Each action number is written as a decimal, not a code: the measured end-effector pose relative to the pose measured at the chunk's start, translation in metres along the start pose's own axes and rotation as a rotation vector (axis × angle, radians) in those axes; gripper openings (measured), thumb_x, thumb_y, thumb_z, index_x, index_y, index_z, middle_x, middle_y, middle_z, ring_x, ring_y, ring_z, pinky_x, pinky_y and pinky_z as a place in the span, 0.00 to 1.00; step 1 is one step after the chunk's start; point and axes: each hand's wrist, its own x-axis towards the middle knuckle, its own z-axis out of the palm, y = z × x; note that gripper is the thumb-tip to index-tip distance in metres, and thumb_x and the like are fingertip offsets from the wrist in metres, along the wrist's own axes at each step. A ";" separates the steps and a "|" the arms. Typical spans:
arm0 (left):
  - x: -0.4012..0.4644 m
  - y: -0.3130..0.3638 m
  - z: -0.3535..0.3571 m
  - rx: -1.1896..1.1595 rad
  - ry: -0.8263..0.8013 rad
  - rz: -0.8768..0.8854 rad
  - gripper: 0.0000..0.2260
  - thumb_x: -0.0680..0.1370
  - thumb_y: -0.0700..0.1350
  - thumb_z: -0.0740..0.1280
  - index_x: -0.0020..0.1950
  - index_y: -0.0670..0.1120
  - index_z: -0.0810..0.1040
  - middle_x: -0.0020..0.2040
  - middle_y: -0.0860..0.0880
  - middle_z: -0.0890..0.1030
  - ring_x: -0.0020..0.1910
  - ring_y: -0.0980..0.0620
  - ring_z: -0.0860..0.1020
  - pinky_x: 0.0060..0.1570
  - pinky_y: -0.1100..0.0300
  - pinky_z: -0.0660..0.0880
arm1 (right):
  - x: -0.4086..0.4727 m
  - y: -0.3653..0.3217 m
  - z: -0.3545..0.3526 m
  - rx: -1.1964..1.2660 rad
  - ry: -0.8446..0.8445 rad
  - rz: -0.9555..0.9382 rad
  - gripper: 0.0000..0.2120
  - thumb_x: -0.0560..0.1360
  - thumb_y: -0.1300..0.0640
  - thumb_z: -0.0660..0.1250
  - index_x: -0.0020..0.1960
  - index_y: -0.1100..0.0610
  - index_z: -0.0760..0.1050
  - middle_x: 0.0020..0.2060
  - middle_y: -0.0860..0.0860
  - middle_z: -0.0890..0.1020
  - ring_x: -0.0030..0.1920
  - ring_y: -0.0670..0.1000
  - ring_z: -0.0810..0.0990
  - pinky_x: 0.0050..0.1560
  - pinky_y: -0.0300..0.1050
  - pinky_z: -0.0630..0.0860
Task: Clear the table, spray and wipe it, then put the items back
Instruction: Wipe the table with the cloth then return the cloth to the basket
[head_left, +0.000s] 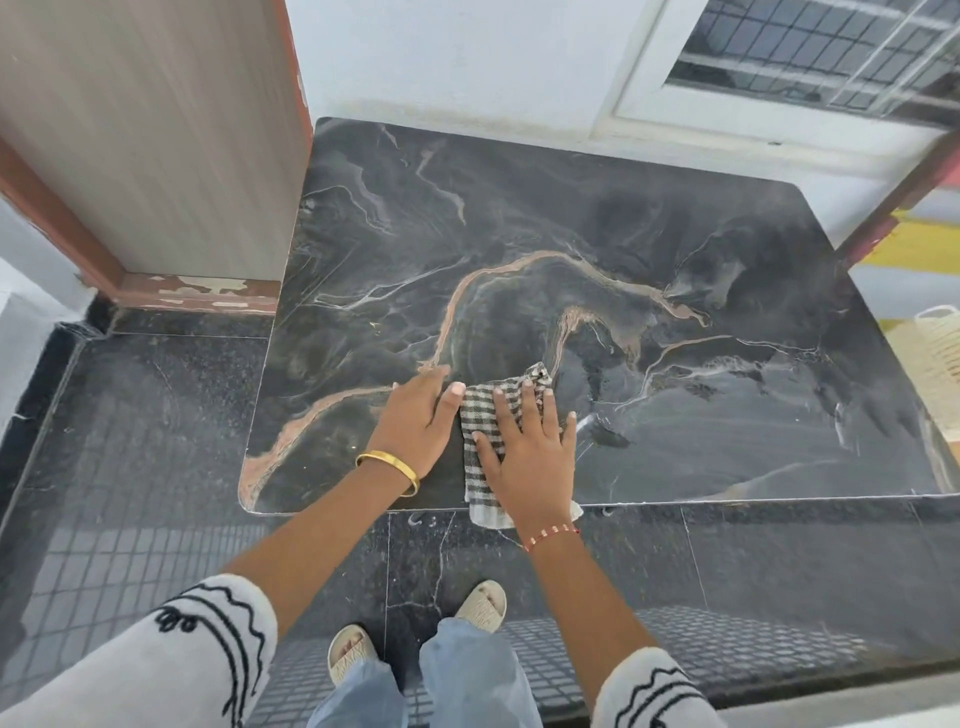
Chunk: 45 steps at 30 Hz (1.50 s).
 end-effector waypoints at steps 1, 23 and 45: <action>0.004 0.003 0.004 0.015 -0.010 0.004 0.30 0.75 0.58 0.45 0.70 0.42 0.65 0.70 0.44 0.70 0.71 0.47 0.66 0.73 0.52 0.55 | 0.006 0.005 0.000 -0.008 0.003 0.016 0.28 0.75 0.39 0.48 0.69 0.49 0.70 0.68 0.56 0.72 0.70 0.60 0.69 0.66 0.65 0.64; 0.107 0.078 0.105 0.068 0.028 -0.003 0.30 0.75 0.57 0.45 0.72 0.42 0.63 0.72 0.43 0.66 0.75 0.46 0.58 0.74 0.50 0.45 | 0.137 0.186 -0.006 0.058 0.080 0.269 0.25 0.81 0.46 0.48 0.75 0.53 0.58 0.75 0.57 0.58 0.76 0.60 0.53 0.72 0.64 0.51; 0.052 0.057 0.079 0.121 -0.007 0.115 0.30 0.76 0.56 0.45 0.72 0.41 0.63 0.73 0.43 0.65 0.76 0.46 0.55 0.75 0.51 0.42 | 0.015 0.054 0.001 0.067 -0.003 0.181 0.29 0.76 0.44 0.48 0.73 0.53 0.62 0.72 0.60 0.65 0.72 0.64 0.63 0.69 0.62 0.63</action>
